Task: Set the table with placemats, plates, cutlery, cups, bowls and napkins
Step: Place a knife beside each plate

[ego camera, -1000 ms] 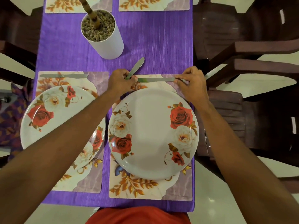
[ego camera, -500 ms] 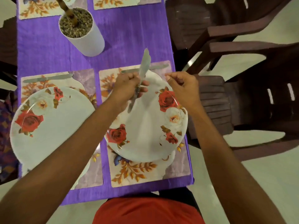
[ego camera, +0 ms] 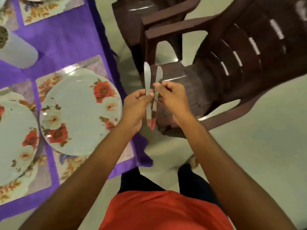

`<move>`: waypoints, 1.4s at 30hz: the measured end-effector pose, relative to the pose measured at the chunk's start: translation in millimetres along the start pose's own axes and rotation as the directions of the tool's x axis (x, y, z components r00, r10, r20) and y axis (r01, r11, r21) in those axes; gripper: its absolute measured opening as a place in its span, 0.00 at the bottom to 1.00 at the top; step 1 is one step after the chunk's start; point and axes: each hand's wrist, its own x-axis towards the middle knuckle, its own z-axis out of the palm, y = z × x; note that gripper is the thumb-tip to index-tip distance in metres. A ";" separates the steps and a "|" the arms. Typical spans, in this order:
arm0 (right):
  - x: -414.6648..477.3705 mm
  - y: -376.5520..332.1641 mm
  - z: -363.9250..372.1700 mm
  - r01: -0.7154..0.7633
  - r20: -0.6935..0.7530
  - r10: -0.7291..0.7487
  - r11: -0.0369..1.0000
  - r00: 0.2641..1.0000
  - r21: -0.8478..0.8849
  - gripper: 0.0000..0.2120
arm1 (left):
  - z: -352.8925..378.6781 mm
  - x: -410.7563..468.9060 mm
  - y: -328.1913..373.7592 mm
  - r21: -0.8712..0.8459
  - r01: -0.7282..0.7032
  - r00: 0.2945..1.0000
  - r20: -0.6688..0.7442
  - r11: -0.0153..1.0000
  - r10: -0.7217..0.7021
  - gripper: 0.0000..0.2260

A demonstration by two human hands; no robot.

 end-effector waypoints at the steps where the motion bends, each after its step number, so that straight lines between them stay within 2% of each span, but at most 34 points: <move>1: 1.8 -1.2 -22.7 -0.006 -0.010 0.007 1.000 1.000 0.017 0.10 | 21.6 -2.9 -3.0 -0.006 -0.015 1.000 -0.010 1.000 0.015 0.07; 6: 8.0 -21.2 -125.2 -0.098 -0.076 0.114 0.976 0.991 0.193 0.09 | 124.3 -21.7 -6.0 -0.111 0.001 1.000 -0.019 0.994 -0.004 0.02; 10: 23.3 -41.8 -183.7 -0.175 -0.070 0.179 0.982 0.981 0.065 0.12 | 186.5 -20.5 0.3 -0.082 0.009 0.996 -0.088 0.997 -0.016 0.02; 14: 51.3 -65.6 -219.1 -0.220 0.088 0.235 0.963 0.968 -0.152 0.09 | 233.8 -0.4 11.7 -0.113 0.004 0.989 -0.149 0.994 -0.021 0.02; 20: 122.7 -91.8 -250.3 -0.132 0.219 0.199 0.949 0.955 -0.286 0.12 | 291.6 58.1 26.8 -0.221 -0.039 0.964 -0.264 0.975 -0.022 0.03; 24: 176.2 -121.6 -276.2 -0.133 0.365 0.259 0.932 0.894 -0.336 0.12 | 328.7 94.3 35.6 -0.278 -0.013 0.941 -0.329 0.960 -0.082 0.03; 29: 230.3 -152.2 -301.4 -0.076 0.506 0.296 0.909 0.810 -0.410 0.11 | 371.1 127.0 65.3 -0.382 -0.064 0.900 -0.420 0.922 -0.112 0.04; 32: 257.3 -165.8 -309.5 -0.050 0.573 0.327 0.894 0.751 -0.444 0.09 | 388.4 141.3 84.5 -0.382 -0.119 0.845 -0.524 0.917 -0.109 0.04; 37: 302.0 -179.1 -319.0 -0.023 0.687 0.360 0.894 0.632 -0.447 0.10 | 421.2 172.5 102.8 -0.380 -0.209 0.704 -0.698 0.901 -0.130 0.06; 40: 329.6 -188.6 -328.9 0.021 0.738 0.394 0.876 0.547 -0.482 0.10 | 443.9 186.5 113.3 -0.369 -0.246 0.603 -0.782 0.896 -0.156 0.04; 42: 343.3 -195.5 -336.5 0.032 0.751 0.418 0.864 0.510 -0.503 0.09 | 455.6 190.1 121.8 -0.376 -0.273 0.564 -0.808 0.886 -0.169 0.03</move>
